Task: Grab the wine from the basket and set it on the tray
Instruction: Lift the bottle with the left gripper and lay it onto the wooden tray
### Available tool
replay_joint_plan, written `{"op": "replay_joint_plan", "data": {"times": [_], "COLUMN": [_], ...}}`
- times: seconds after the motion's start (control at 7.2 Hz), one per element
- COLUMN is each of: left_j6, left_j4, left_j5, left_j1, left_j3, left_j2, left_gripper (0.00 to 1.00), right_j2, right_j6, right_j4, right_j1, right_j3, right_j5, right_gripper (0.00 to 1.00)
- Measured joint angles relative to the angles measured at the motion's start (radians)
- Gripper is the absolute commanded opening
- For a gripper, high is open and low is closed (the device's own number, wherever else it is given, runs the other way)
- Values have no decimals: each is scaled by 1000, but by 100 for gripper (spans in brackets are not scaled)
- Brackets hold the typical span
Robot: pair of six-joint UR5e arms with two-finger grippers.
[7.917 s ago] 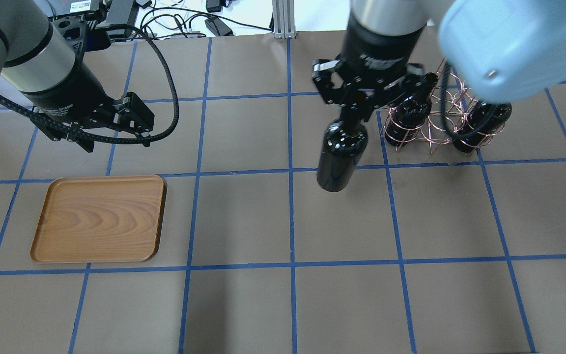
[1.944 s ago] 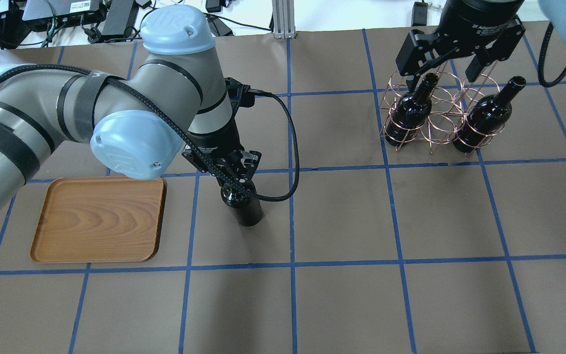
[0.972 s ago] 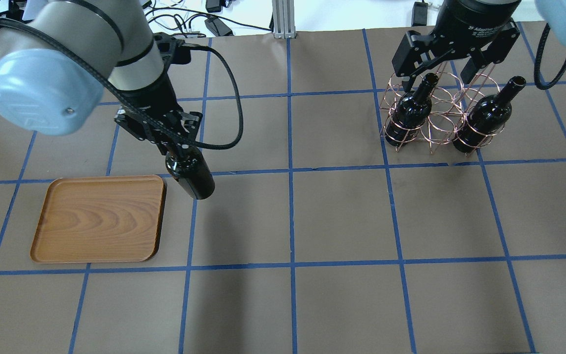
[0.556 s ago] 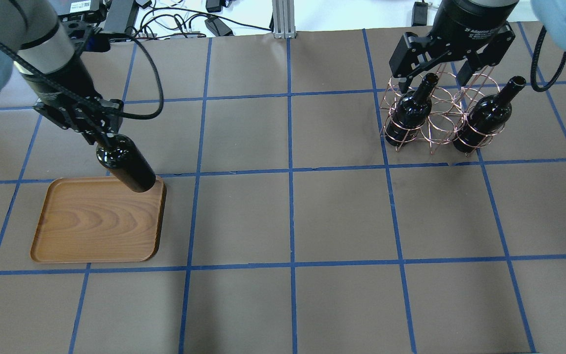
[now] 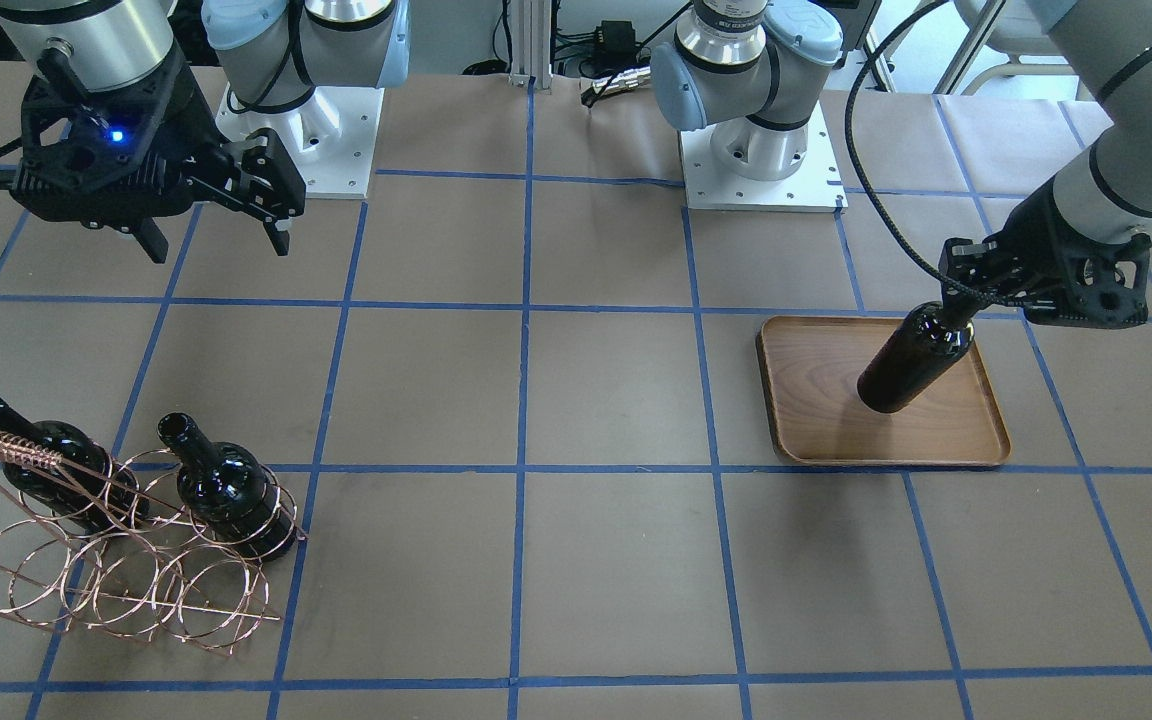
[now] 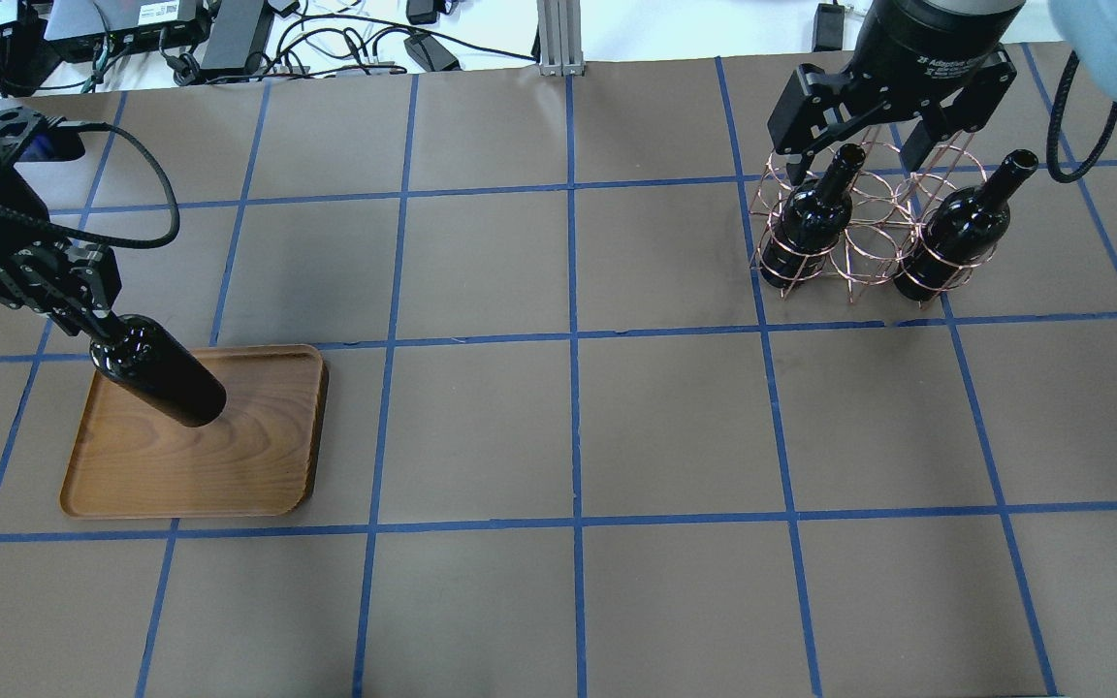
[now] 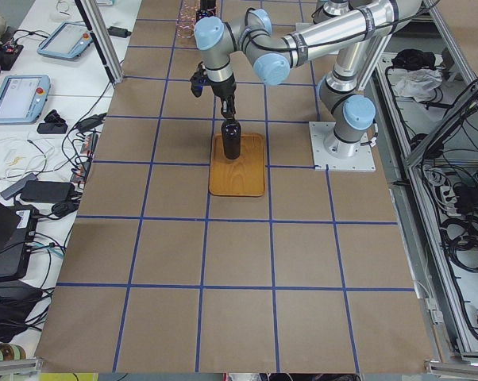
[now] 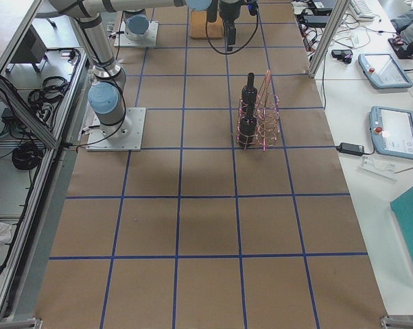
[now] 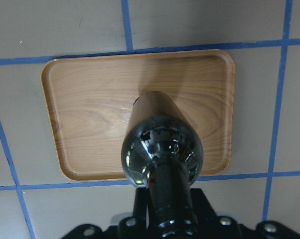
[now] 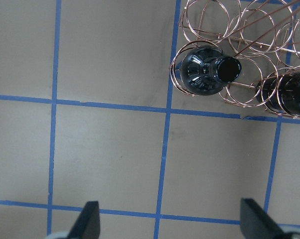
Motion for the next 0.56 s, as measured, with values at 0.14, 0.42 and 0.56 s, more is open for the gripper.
{"op": "replay_joint_plan", "data": {"times": [0.14, 0.42, 0.56], "left_j6": [8, 12, 11], "left_j4": [6, 21, 27], "left_j5": [-1, 0, 0], "left_j1": [18, 28, 28], "left_j3": [-9, -14, -14], "left_j2": [-9, -23, -27], "left_gripper": [0, 49, 94], "right_j2": [1, 2, 2], "right_j6": [0, 0, -4], "right_j4": [-1, -6, -12], "right_j1": [0, 0, 0], "right_j3": [0, 0, 0], "right_j5": [1, 11, 9], "right_gripper": [100, 100, 100]}}
